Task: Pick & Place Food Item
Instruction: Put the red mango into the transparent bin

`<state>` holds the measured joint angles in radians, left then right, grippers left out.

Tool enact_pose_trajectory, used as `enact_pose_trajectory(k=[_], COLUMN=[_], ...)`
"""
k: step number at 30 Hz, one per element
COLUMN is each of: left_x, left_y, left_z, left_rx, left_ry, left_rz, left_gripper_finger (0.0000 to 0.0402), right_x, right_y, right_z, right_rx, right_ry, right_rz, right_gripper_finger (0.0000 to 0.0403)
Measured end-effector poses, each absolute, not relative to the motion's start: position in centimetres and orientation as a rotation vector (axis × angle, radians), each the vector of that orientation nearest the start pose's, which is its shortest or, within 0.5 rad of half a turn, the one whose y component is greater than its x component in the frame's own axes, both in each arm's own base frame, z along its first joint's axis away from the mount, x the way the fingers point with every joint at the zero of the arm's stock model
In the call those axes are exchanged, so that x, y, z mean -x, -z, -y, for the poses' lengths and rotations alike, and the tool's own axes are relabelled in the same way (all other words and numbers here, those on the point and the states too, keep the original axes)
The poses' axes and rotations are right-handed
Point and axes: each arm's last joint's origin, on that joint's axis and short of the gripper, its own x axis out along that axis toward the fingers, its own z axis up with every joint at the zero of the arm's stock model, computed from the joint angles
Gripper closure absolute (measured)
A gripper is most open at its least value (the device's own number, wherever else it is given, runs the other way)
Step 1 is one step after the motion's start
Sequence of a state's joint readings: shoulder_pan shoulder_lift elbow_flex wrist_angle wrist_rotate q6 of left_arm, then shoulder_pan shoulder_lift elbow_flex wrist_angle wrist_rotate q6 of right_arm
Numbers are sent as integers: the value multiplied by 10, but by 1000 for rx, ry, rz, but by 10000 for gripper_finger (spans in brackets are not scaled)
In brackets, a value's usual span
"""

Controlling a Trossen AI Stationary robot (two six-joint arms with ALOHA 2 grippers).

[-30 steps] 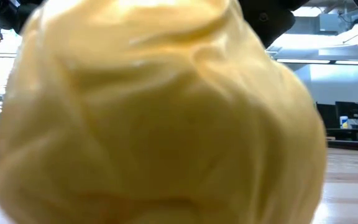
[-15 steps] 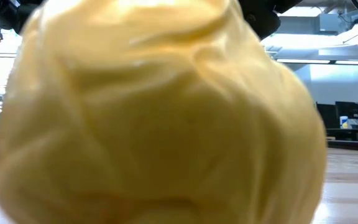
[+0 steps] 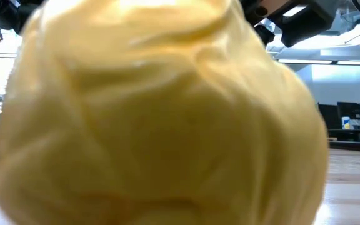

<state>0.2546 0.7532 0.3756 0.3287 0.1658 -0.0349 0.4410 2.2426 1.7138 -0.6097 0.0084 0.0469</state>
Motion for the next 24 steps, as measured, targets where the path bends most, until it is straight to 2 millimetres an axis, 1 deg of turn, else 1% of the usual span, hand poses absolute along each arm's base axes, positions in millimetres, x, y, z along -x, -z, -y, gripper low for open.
enact_pose_trajectory(k=[6,9,12,15,17,21,24], left_x=[-169,-169,-169,-169,-169,-169,-169], left_y=[-244,-244,-244,-244,-244,-244,-244], left_z=[-39,-39,-39,-39,-39,-38,-38], left_rx=[44,40,39,27,18,16,12], left_ry=[-90,-90,-72,-71,-71,-69,-51], left_rz=[-55,-55,-54,-55,-55,-55,-55], left_gripper_finger=[14,14,14,14,14,14,15], right_x=[-419,-415,-413,-414,-419,-436,-451], right_y=[-151,-157,-168,-185,-191,-202,-210], right_z=[-199,-198,-199,-202,-204,-201,-191], right_rx=[191,172,171,204,223,251,267], right_ry=[-338,-320,-317,-303,-308,-337,-335], right_rz=[-1155,-1179,-1152,-1046,-969,-775,-642], right_gripper_finger=[208,208,208,208,208,208,208])
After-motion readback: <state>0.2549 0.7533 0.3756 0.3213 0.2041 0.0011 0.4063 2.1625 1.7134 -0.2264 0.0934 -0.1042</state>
